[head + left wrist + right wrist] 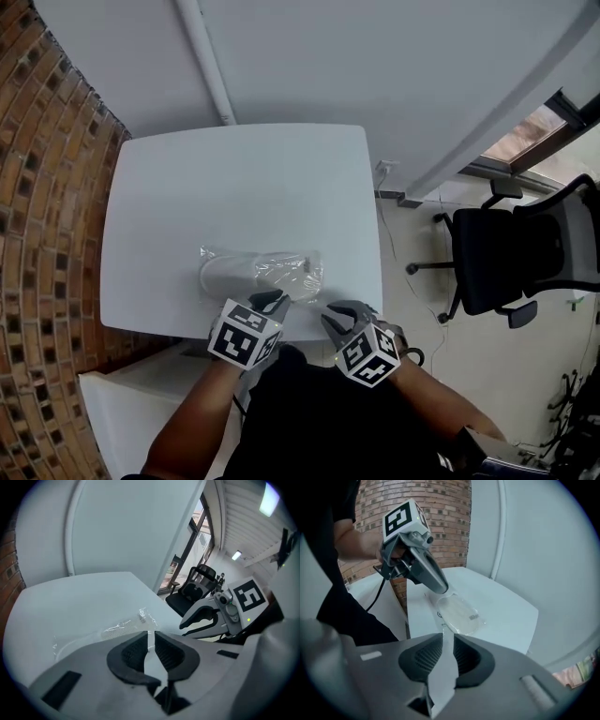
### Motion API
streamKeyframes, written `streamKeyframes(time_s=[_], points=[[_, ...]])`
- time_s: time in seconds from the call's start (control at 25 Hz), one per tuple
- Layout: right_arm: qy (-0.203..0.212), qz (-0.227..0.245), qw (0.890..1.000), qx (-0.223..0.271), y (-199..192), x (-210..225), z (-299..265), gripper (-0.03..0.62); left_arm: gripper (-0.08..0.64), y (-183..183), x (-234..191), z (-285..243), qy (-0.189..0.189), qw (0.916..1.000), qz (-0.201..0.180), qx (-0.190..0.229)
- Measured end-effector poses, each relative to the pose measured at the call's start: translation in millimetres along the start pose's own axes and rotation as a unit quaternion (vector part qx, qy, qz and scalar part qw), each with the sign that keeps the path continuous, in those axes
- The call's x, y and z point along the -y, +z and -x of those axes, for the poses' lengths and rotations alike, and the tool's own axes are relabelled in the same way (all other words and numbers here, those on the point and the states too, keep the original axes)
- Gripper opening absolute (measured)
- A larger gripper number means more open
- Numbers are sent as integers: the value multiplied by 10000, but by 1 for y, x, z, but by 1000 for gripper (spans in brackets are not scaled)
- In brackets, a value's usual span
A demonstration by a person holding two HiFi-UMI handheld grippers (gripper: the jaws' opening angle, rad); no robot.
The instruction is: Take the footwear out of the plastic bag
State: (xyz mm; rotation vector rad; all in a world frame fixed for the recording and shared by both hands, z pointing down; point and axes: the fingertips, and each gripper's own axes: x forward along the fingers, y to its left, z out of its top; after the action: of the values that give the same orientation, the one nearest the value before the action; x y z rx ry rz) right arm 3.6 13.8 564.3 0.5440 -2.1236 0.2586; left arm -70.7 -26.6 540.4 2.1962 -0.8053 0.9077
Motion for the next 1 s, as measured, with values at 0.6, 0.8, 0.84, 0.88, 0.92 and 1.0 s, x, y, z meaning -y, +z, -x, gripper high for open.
streamKeyframes(time_s=[0.6,0.8,0.84,0.88,0.92,1.0], points=[[678,491,9961,-276,-18,2,-55,64,46,-33,-61,-56,1135,9875,-451,-996],[605,327,9976,-73,-18,14,-50,8,43,-33,-60,-59,1167,9867,-504,-1013],[619,277,9977,-39,-18,15,-48,7,43,-34,-60,-60,1174,9864,-519,-1025],[625,234,9978,-4,-17,16,-46,6,41,-34,-59,-60,1185,9861,-527,-1038],[623,183,9979,32,-17,17,-44,5,41,-34,-60,-60,1197,9859,-526,-1044],[623,-6,9980,110,-16,22,-41,5,41,-34,-60,-60,1213,9860,-492,-1028]])
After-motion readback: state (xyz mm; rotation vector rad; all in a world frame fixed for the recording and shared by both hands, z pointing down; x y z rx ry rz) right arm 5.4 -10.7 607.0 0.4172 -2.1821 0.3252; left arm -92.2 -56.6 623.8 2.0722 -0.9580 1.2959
